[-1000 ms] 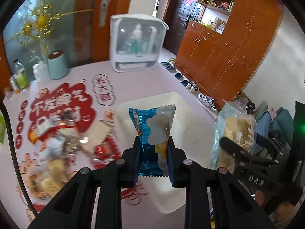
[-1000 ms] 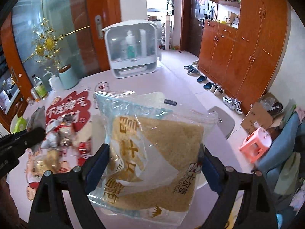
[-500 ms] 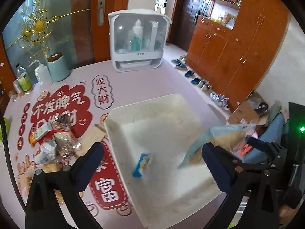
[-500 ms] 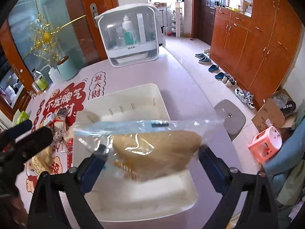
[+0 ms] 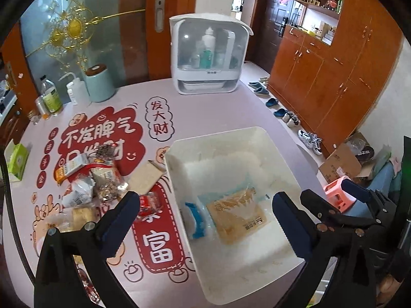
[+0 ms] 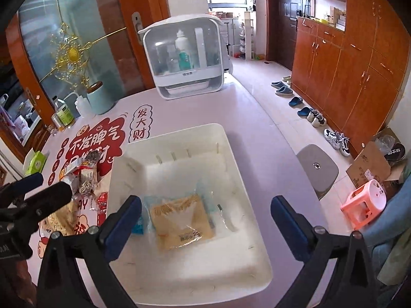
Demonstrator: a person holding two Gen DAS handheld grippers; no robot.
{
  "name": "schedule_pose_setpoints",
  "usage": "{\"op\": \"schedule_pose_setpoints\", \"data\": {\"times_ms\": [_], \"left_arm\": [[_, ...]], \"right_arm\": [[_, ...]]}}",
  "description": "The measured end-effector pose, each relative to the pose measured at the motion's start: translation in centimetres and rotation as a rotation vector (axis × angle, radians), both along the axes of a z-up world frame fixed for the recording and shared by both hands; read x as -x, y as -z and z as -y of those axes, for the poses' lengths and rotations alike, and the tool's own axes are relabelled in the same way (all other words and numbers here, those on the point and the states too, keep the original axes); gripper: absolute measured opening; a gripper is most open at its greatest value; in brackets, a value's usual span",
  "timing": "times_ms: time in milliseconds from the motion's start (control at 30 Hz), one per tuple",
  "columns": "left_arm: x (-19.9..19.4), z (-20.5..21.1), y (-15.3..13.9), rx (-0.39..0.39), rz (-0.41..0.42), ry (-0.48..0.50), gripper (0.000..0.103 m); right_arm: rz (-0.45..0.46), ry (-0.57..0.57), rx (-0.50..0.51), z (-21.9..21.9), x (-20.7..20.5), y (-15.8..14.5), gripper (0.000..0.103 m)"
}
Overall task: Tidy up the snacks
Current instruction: 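Carry both snacks over the white tray and open both tools to drop them, then move both tools back over the snack pile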
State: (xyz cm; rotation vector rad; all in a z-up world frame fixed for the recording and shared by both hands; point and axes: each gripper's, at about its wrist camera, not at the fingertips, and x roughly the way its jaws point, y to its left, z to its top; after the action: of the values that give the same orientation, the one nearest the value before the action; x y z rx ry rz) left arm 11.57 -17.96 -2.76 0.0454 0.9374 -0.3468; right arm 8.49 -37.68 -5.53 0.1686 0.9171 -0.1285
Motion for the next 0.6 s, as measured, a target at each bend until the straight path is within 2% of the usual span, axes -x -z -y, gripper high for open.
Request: {"op": "schedule_pose_setpoints", "data": {"times_ms": [467, 600], "left_arm": [[3.7, -3.1, -1.1, 0.01, 0.041, -0.051, 0.102], [4.9, -5.3, -0.7, 0.019, 0.0, -0.069, 0.095]], "right_arm": [[0.019, -0.051, 0.004, -3.0, 2.1, -1.2, 0.101], [0.075, -0.059, 0.015, -4.5, 3.1, -2.2, 0.101]]}}
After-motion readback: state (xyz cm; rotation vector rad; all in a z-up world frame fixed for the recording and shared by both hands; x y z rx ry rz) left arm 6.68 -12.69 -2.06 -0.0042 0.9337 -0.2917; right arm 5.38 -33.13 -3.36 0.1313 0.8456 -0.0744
